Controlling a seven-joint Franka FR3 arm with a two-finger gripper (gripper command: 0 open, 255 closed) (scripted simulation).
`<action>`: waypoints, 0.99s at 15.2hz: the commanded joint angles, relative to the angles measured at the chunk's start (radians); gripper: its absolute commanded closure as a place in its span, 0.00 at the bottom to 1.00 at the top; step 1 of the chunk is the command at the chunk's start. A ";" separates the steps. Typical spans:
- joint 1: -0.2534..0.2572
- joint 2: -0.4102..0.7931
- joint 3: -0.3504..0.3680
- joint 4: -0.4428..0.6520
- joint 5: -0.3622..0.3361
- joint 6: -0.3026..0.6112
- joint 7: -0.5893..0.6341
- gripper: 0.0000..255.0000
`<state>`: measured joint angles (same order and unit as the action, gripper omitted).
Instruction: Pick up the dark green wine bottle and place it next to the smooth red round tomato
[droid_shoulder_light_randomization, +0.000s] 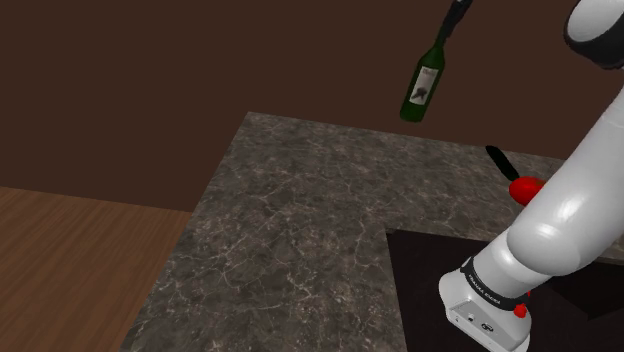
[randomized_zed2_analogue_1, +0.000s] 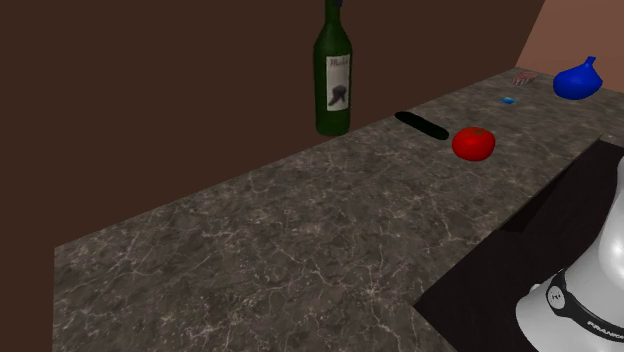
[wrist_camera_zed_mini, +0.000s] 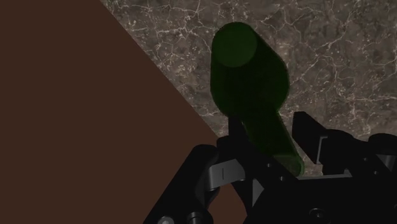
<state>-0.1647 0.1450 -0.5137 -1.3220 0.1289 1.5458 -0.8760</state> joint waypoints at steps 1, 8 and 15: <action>0.002 -0.064 -0.007 -0.050 -0.029 -0.007 -0.012 1.00; -0.022 -0.234 -0.034 -0.141 -0.111 -0.067 -0.072 1.00; -0.063 -0.357 -0.069 -0.154 -0.175 -0.158 -0.155 1.00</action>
<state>-0.2206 -0.2029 -0.5731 -1.4828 -0.0407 1.4018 -1.0133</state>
